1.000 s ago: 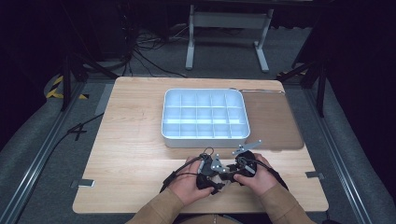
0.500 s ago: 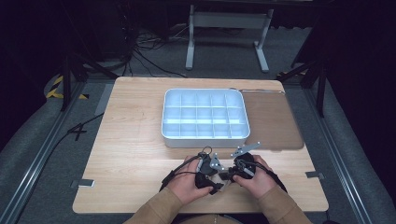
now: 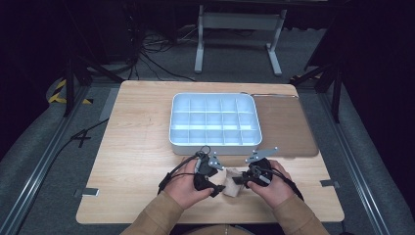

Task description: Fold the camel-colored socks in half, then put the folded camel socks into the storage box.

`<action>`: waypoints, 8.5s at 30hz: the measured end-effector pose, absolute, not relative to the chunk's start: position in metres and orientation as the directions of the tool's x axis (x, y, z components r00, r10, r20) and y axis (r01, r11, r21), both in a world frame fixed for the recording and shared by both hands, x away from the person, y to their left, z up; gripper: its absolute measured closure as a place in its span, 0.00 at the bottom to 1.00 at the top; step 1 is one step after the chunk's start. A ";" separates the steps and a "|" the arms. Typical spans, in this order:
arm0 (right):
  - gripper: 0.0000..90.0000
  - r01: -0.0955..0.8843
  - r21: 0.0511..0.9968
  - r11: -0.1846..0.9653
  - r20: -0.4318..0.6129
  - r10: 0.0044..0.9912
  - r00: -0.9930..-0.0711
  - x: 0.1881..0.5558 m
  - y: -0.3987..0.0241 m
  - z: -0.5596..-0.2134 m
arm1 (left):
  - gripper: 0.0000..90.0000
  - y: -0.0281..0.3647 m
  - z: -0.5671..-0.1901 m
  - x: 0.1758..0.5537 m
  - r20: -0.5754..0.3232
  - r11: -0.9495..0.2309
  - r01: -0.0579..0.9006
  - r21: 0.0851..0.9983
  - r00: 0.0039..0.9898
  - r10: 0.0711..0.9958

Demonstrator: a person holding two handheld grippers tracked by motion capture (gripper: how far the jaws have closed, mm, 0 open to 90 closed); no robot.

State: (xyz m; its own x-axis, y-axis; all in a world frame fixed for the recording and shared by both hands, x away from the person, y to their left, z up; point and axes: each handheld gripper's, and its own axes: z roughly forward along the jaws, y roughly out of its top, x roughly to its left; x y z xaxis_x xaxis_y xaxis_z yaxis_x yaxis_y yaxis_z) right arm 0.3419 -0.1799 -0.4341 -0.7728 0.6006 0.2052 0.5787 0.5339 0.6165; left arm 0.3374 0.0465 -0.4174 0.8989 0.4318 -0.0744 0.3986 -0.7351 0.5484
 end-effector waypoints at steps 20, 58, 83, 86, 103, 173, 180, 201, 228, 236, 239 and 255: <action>0.82 0.566 0.648 0.510 0.188 0.612 -0.768 0.354 -0.191 -0.402 | 0.39 0.116 -0.397 0.341 -0.091 -0.666 0.481 0.570 0.843 0.531; 0.81 0.541 0.677 0.500 0.133 0.640 -0.757 0.397 -0.208 -0.356 | 0.36 0.151 -0.392 0.345 -0.076 -0.631 0.515 0.581 0.806 0.587; 0.81 0.561 0.662 0.497 0.059 0.712 -0.700 0.454 -0.222 -0.355 | 0.36 0.162 -0.391 0.344 -0.077 -0.598 0.534 0.597 0.781 0.620; 0.81 0.566 0.653 0.504 0.054 0.714 -0.698 0.458 -0.223 -0.359 | 0.36 0.164 -0.391 0.343 -0.077 -0.595 0.537 0.598 0.778 0.624; 0.81 0.550 0.583 0.598 -0.066 0.710 -0.701 0.470 -0.209 -0.376 | 0.36 0.164 -0.393 0.343 -0.075 -0.598 0.540 0.593 0.776 0.627; 0.59 0.577 0.508 0.640 -0.016 0.676 -0.736 0.455 -0.207 -0.368 | 0.35 0.168 -0.399 0.342 -0.079 -0.602 0.556 0.573 0.768 0.635; 0.54 0.530 0.596 0.603 -0.003 0.662 -0.750 0.435 -0.221 -0.359 | 0.35 0.165 -0.398 0.344 -0.084 -0.603 0.553 0.575 0.773 0.629; 0.43 0.396 0.752 0.527 0.014 0.588 -0.809 0.377 -0.263 -0.356 | 0.34 0.167 -0.398 0.343 -0.090 -0.595 0.562 0.575 0.766 0.636; 0.38 0.392 0.758 0.521 0.032 0.571 -0.820 0.354 -0.275 -0.437 | 0.34 0.191 -0.429 0.343 -0.120 -0.587 0.614 0.527 0.738 0.665; 0.38 0.398 0.720 0.569 0.030 0.547 -0.837 0.348 -0.263 -0.460 | 0.34 0.194 -0.432 0.343 -0.122 -0.584 0.615 0.530 0.737 0.665; 0.38 0.395 0.711 0.581 0.030 0.537 -0.843 0.347 -0.259 -0.464 | 0.33 0.194 -0.432 0.342 -0.124 -0.590 0.608 0.531 0.744 0.656; 0.37 0.383 0.728 0.568 -0.020 0.576 -0.817 0.343 -0.252 -0.481 | 0.30 0.190 -0.445 0.346 -0.128 -0.641 0.570 0.514 0.790 0.599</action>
